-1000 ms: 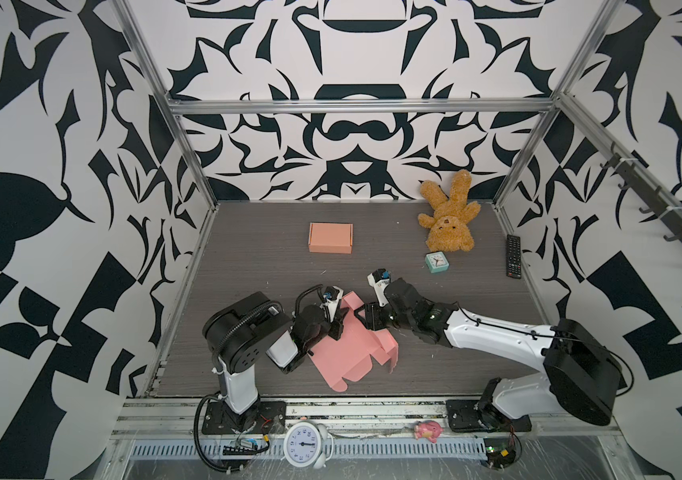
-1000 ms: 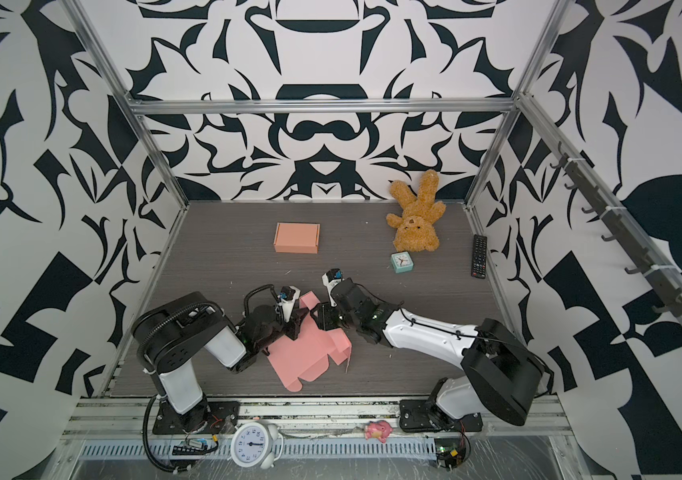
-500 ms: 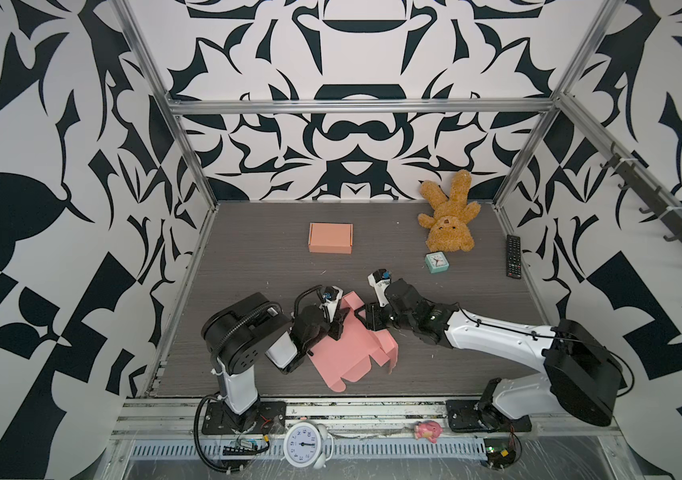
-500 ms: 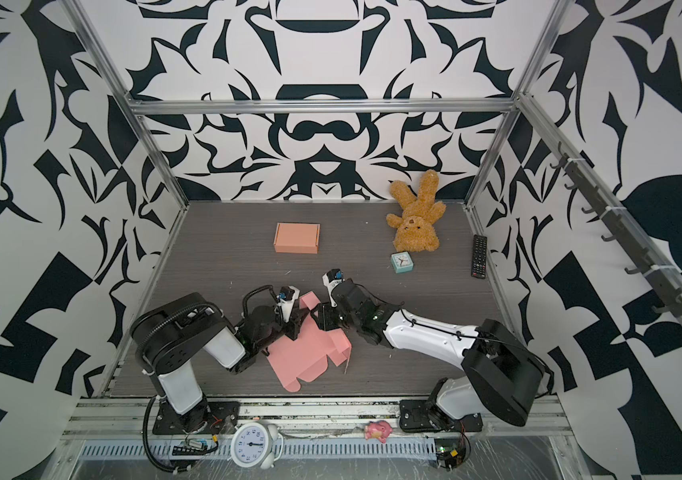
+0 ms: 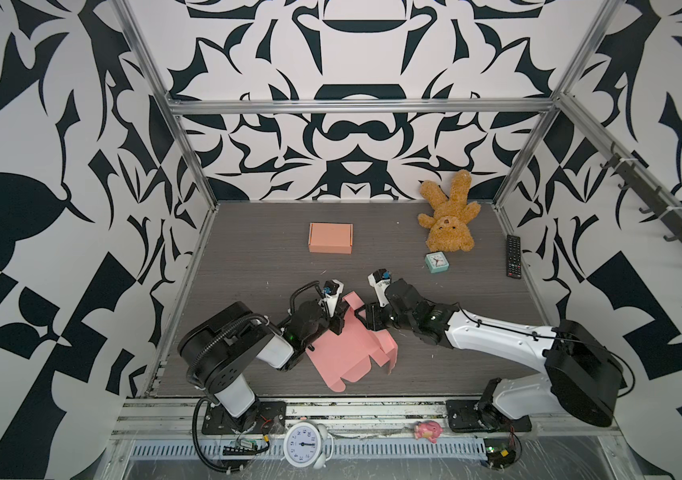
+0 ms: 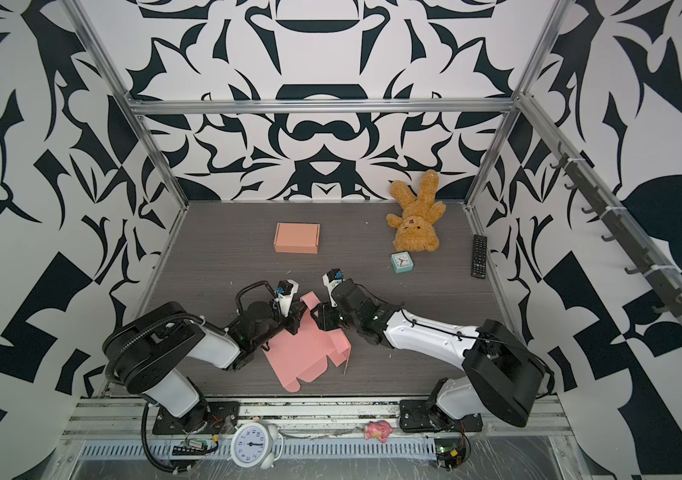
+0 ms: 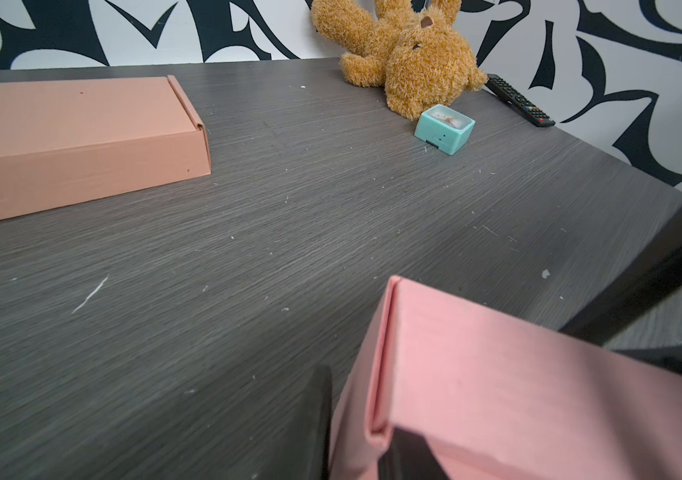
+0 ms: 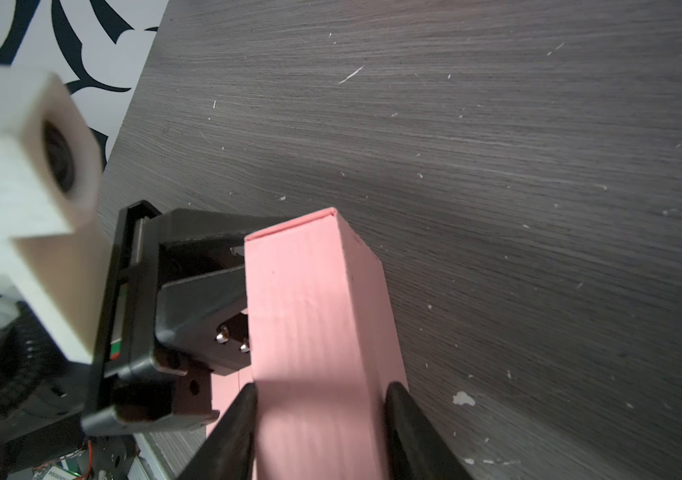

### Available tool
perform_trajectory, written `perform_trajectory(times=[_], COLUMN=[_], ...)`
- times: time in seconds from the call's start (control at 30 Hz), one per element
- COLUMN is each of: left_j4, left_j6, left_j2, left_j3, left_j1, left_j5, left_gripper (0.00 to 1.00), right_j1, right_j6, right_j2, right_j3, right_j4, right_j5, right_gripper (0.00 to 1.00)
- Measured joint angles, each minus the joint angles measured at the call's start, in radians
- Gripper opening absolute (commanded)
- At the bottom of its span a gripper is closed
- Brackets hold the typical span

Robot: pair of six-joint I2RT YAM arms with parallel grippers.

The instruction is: Fold the paper box

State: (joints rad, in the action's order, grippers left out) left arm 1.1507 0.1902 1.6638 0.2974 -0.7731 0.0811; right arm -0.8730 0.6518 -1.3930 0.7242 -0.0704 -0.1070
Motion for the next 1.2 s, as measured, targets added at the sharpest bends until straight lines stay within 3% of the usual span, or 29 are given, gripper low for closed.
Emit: perform_trajectory(times=[0.27, 0.57, 0.83, 1.03, 1.2], left_j4=[0.007, -0.130, -0.429, -0.584, -0.679], left_j6=[-0.008, 0.040, 0.151, 0.206, 0.237], left_j2=[0.005, -0.097, -0.255, -0.326, -0.360], left_j3=[0.000, -0.002, 0.049, 0.092, 0.106], left_j1=[-0.001, 0.000, 0.000, 0.000, 0.000], left_j5=[-0.003, 0.020, 0.119, 0.177, 0.195], left_gripper=[0.16, 0.14, 0.14, 0.13, 0.13], right_j1=[0.000, -0.002, -0.036, -0.059, -0.068], right_j6=[-0.014, -0.113, -0.191, -0.241, -0.261], right_j2=[0.014, 0.174, 0.356, 0.352, 0.296], right_j3=[0.002, 0.102, 0.146, 0.205, 0.230], right_j4=[0.027, 0.265, 0.462, 0.541, 0.568], right_j5=[0.023, 0.111, 0.245, 0.307, 0.340], right_gripper=[0.58, 0.62, 0.49, 0.25, 0.18])
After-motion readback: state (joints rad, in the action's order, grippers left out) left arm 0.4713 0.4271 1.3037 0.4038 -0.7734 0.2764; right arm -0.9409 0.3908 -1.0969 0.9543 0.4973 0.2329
